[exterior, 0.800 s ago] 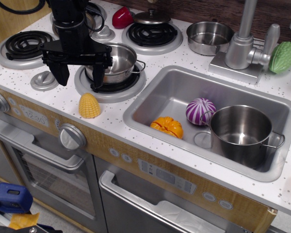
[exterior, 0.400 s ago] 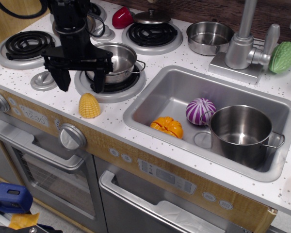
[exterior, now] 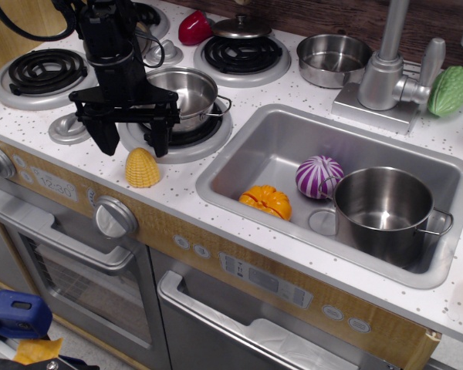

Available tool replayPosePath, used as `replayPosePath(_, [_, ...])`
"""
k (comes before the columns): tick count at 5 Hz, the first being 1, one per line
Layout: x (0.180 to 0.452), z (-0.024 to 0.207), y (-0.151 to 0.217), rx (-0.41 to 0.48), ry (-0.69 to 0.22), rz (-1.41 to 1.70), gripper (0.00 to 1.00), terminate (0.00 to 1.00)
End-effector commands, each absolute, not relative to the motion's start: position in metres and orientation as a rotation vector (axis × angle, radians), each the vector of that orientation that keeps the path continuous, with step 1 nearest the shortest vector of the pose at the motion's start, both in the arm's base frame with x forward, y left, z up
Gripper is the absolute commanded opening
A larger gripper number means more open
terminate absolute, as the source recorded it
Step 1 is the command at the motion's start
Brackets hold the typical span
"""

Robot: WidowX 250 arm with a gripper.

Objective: Put corn in pan which is on stove

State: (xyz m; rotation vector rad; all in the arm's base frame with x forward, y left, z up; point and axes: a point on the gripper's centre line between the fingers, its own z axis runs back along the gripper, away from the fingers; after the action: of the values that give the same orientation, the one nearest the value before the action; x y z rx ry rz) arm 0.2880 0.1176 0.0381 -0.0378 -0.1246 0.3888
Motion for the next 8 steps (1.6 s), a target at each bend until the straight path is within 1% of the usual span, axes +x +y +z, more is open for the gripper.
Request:
replayPosePath(1, [0.288,0.033,0.123,-0.019,-0.168,0.374,1.0,0.0])
replayPosePath(2, [0.287,0.02,0.12,0.014,-0.18,0.314,1.0,0.0])
replayPosePath(3, [0.286,0.017,0.118,0.012,-0.179,0.316,1.0,0.0])
replayPosePath(4, [0.286,0.011,0.121,-0.016,-0.191,0.275,0.0,0.0])
replayPosePath(5, [0.288,0.017,0.12,-0.01,-0.193,0.26,0.0,0.0])
replayPosePath(6, [0.286,0.023,0.126,0.027,-0.2,0.234,0.0,0.0])
replayPosePath(7, [0.283,0.052,0.134,0.056,-0.171,0.229,0.0,0.0])
replayPosePath(8, [0.294,0.087,0.156,0.103,-0.166,0.203,0.0,0.0])
